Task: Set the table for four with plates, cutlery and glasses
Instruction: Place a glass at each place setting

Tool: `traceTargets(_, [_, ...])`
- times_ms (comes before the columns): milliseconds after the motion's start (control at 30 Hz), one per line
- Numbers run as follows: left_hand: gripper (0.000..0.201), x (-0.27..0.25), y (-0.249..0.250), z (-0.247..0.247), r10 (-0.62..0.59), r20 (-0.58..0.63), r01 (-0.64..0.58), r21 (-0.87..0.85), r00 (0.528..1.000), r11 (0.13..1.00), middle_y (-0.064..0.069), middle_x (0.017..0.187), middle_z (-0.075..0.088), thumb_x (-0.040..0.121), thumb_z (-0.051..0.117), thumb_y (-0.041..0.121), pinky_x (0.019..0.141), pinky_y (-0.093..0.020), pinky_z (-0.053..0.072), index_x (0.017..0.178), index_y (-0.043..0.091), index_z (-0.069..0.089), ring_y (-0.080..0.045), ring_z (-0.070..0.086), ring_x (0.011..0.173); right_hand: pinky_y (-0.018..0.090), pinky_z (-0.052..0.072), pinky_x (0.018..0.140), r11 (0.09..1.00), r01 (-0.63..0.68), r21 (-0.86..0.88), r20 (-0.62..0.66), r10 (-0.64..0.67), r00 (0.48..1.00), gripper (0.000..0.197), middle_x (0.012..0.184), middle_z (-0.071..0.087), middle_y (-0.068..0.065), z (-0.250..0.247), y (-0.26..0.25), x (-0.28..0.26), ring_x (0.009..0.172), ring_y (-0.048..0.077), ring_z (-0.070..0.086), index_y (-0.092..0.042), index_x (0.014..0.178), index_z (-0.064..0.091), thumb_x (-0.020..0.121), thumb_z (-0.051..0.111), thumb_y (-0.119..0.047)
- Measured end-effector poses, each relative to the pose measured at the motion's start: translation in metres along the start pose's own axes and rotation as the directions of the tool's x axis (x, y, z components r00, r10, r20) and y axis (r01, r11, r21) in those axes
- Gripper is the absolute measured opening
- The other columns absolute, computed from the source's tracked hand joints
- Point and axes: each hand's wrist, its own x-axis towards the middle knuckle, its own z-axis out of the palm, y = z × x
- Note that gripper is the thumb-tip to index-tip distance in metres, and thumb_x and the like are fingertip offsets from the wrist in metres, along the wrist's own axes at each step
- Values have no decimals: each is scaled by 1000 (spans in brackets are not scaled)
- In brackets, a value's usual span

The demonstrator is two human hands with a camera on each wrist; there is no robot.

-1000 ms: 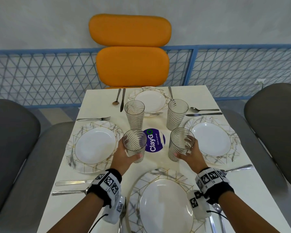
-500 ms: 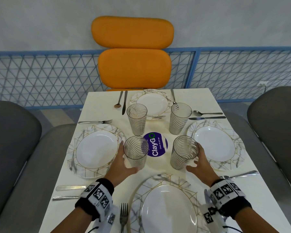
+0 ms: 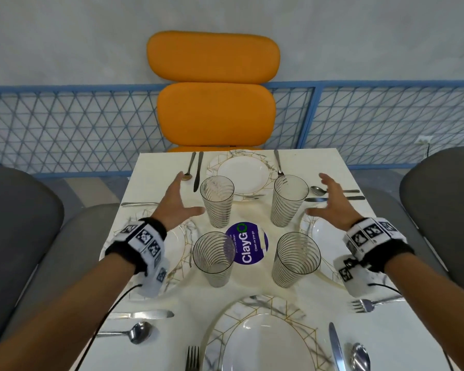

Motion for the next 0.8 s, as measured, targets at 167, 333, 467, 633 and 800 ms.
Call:
traceTargets(167, [122, 30, 18, 23, 8, 85, -18, 113, 996, 993, -10, 157, 11, 65, 83, 20, 117, -38, 17, 150, 18, -5, -22, 13, 145, 49, 25, 114, 988, -12, -153, 114, 30, 993, 117, 148, 23, 18, 19, -16, 30, 138, 32, 23, -13, 147, 7, 60, 85, -13])
traceTargets(333, [121, 42, 18, 41, -12, 109, -4, 139, 994, 990, -11, 155, 18, 65, 83, 13, 113, -36, 22, 149, 18, -3, -25, 21, 142, 43, 27, 114, 981, -3, -192, 159, 34, 987, 110, 148, 23, 16, 30, -14, 37, 137, 30, 26, -8, 147, 9, 65, 82, -10])
traceTargets(467, [114, 51, 13, 46, -28, 67, 18, 149, 997, 989, -13, 153, 24, 68, 81, 16, 112, -38, 27, 149, 18, 2, -27, 30, 139, 46, 33, 111, 986, -17, -168, 132, 40, 990, 101, 147, 25, 16, 32, -12, 48, 133, 32, 33, -5, 146, 12, 69, 78, -8])
traceTargets(633, [113, 59, 14, 47, -32, 31, 28, 118, 999, 993, -11, 154, 24, 68, 81, 16, 115, -38, 26, 149, 14, 2, -26, 29, 140, 47, 36, 108, 981, -37, -190, 129, 63, 990, 102, 148, 26, 15, 30, -9, 59, 132, 31, 36, -6, 146, 12, 69, 79, -12])
traceTargets(800, [112, 63, 13, 46, -40, 48, 34, 134, 998, 990, -10, 153, 25, 69, 80, 15, 113, -36, 26, 149, 14, 2, -25, 29, 139, 47, 37, 107, 978, -40, -207, 131, 69, 989, 101, 146, 27, 14, 31, -8, 60, 131, 30, 38, -6, 146, 15, 68, 79, -13])
